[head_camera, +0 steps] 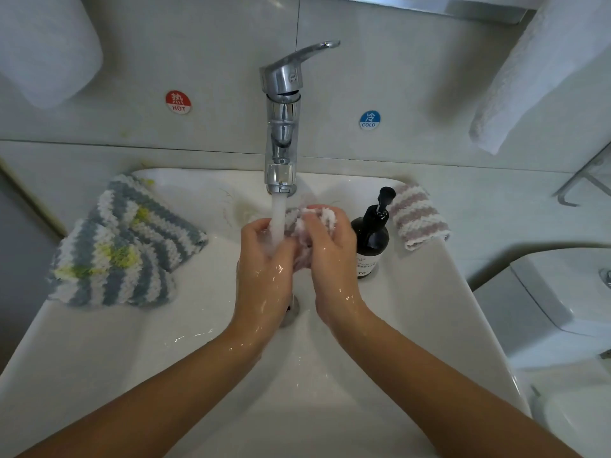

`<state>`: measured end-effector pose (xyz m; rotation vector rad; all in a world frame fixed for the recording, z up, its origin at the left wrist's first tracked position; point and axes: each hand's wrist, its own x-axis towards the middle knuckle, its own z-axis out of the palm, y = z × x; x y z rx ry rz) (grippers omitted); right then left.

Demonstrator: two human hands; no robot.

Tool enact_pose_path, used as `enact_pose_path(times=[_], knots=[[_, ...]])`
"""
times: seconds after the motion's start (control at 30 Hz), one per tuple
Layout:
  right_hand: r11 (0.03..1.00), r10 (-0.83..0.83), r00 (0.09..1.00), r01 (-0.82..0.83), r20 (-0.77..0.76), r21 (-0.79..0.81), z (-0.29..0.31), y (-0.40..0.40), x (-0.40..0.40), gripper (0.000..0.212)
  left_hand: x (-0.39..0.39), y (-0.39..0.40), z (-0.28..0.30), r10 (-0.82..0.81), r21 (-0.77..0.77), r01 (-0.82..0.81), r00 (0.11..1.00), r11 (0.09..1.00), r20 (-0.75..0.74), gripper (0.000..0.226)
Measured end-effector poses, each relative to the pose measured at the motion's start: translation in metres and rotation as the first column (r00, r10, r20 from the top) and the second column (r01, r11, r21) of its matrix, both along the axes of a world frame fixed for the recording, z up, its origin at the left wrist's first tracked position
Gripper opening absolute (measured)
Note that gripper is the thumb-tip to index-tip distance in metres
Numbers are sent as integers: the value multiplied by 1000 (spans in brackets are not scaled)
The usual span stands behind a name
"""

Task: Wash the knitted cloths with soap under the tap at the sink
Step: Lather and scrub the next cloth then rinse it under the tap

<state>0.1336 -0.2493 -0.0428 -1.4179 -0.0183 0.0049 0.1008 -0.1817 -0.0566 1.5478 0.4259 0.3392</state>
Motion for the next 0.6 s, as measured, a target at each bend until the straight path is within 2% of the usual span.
enact_pose_path(times=[0.03, 0.1, 0.2, 0.27, 0.4, 0.47, 0.53, 0.6], knots=[[1000, 31, 999, -31, -11, -3, 0, 1, -2, 2, 0, -1, 0, 17, -41, -16, 1000, 999, 22, 25], [997, 74, 997, -75, -29, -32, -3, 4, -5, 9, -2, -2, 1, 77, -73, -72, 995, 995, 65, 19], [985, 116, 988, -127, -103, -116, -10, 9, -7, 13, -3, -1, 3, 180, -57, -175, 979, 983, 97, 11], [958, 137, 982, -164, -128, -234, -12, 12, -8, 19, -3, 0, 1, 209, -6, -209, 974, 978, 93, 7], [860, 209, 973, -133, 101, -493, -18, 19, -8, 27, 0, 0, -5, 221, 120, -231, 971, 966, 89, 19], [806, 231, 951, -69, 205, -588, -20, 20, -9, 23, 2, 0, -10, 191, 104, -201, 977, 974, 92, 27], [807, 231, 958, -92, 168, -584, -18, 18, -11, 20, 2, -2, -10, 193, 21, -194, 980, 981, 50, 34], [844, 216, 976, -170, 31, -509, -15, 17, -11, 23, 4, -1, -10, 197, 24, -197, 980, 980, 12, 39]])
